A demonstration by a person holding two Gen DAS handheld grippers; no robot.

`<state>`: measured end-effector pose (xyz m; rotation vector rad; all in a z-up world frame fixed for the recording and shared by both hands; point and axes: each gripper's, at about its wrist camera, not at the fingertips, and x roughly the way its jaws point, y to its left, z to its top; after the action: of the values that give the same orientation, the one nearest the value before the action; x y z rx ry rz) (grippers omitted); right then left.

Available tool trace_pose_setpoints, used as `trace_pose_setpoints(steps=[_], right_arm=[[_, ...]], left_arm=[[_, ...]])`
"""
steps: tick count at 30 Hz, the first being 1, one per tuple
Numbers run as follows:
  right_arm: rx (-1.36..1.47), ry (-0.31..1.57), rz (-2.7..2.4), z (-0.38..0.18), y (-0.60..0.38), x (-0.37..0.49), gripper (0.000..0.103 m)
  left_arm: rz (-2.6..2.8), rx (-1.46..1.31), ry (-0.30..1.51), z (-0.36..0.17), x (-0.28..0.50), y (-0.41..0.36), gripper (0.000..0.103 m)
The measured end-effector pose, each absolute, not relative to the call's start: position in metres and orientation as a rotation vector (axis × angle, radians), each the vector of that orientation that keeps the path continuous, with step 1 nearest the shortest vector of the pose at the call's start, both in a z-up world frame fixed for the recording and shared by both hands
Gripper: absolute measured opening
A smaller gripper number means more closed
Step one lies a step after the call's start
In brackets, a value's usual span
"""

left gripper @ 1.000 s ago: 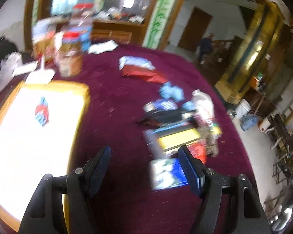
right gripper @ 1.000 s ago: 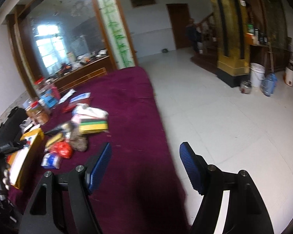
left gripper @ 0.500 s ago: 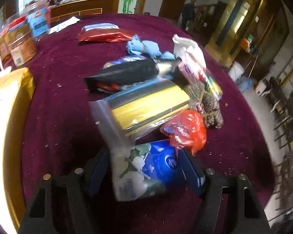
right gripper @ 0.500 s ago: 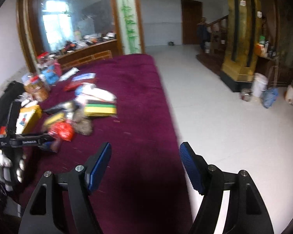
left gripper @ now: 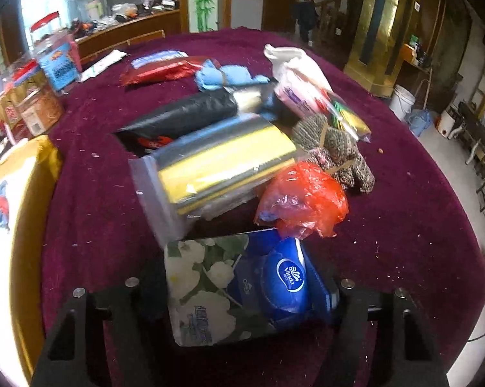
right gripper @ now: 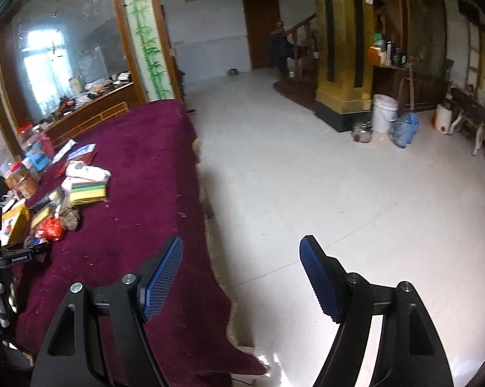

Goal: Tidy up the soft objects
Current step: 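Grasp the blue Vinda tissue pack with left while right grasps the red plastic bag, then lower the tissue pack into the tray with left while right drops the red bag there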

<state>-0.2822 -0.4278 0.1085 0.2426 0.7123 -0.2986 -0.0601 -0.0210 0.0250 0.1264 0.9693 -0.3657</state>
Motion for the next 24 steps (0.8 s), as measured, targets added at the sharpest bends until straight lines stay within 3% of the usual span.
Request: trace_pose_setpoints(steps=[12, 17, 24], right_arm=[[0.272, 0.818, 0.200, 0.088, -0.257, -0.179, 0.075], [0.437, 0.969, 0.359, 0.054, -0.180, -0.116, 0.075], [0.440, 1.042, 0.156, 0.033, -0.136, -0.055, 0.074]], left_arm=[[-0.304, 0.008, 0.772, 0.101, -0.106, 0.077, 0.075], [-0.218, -0.100, 0.744, 0.104, -0.117, 0.149, 0.075], [-0.078, -0.252, 0.711, 0.102, -0.132, 0.259, 0.075]])
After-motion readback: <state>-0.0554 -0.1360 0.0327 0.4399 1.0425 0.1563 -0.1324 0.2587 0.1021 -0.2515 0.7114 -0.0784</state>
